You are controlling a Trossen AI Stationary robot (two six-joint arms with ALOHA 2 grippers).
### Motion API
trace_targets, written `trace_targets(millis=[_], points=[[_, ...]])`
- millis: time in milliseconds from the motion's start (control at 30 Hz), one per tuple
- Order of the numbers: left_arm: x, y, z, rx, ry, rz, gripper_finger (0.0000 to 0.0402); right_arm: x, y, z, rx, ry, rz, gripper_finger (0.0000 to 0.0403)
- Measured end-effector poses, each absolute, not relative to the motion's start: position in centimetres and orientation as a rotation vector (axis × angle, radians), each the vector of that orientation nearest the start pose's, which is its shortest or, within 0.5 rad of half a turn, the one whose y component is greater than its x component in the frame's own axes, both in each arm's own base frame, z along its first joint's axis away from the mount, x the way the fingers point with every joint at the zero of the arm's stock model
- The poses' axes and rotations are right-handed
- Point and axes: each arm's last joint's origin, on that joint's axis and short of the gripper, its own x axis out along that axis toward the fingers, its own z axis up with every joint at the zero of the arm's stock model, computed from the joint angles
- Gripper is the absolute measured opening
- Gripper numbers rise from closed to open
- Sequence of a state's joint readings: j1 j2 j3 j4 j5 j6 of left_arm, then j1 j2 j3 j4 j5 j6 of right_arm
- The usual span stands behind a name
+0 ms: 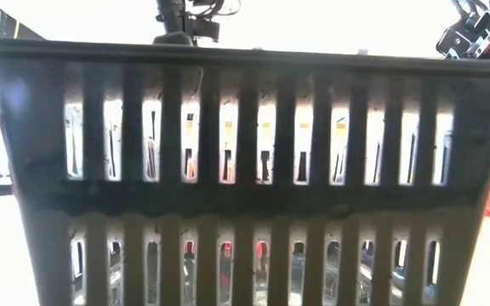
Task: Stack baskets on shelf by color
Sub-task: Put the middle left black basket on the shelf
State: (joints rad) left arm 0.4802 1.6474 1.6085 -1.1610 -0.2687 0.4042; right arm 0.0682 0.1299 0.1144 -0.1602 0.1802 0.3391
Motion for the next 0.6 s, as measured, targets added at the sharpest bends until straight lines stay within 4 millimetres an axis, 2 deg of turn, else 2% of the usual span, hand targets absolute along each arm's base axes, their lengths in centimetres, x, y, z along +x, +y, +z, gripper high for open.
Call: trace_targets(millis=[600], points=[[28.23, 15.58, 32.83, 0.214, 1.327, 0.416, 0.0060, 9.90, 0.15, 17.72, 0.316, 0.153, -0.140, 0.0000]])
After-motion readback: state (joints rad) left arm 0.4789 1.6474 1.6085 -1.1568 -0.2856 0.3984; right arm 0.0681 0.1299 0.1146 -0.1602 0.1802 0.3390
